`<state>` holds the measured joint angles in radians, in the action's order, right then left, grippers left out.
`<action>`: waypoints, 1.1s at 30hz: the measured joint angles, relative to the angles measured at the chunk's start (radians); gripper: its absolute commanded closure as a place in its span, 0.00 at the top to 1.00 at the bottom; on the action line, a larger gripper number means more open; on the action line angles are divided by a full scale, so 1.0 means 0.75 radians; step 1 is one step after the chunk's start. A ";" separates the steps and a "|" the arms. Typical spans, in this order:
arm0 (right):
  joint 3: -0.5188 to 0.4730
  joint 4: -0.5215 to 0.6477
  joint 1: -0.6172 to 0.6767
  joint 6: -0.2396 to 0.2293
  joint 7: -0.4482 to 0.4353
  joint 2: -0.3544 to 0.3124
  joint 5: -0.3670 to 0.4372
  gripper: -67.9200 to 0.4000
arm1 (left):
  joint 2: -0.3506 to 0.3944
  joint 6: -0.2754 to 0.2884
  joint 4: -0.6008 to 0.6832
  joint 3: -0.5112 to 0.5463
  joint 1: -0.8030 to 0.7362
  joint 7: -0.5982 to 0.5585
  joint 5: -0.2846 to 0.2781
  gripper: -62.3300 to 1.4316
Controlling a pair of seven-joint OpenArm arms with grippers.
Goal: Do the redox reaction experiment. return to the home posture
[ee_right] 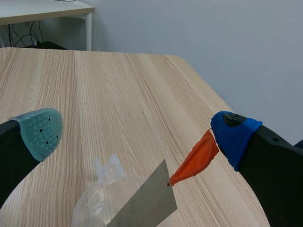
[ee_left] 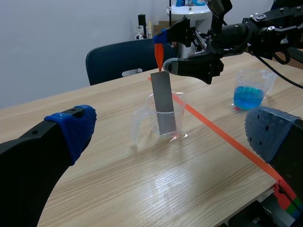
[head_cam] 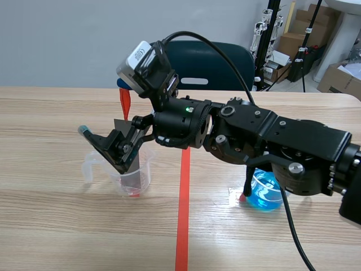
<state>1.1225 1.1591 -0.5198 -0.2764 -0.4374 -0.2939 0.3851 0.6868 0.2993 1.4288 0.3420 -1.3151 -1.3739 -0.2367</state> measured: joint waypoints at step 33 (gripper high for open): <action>-0.865 0.792 0.823 -0.160 0.201 -0.133 -0.349 1.00 | 0.000 0.000 0.000 0.000 0.000 0.000 0.000 1.00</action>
<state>0.4740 1.7531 0.0978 -0.3965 -0.2867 -0.3935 0.1230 0.6868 0.2993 1.4288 0.3420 -1.3151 -1.3739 -0.2367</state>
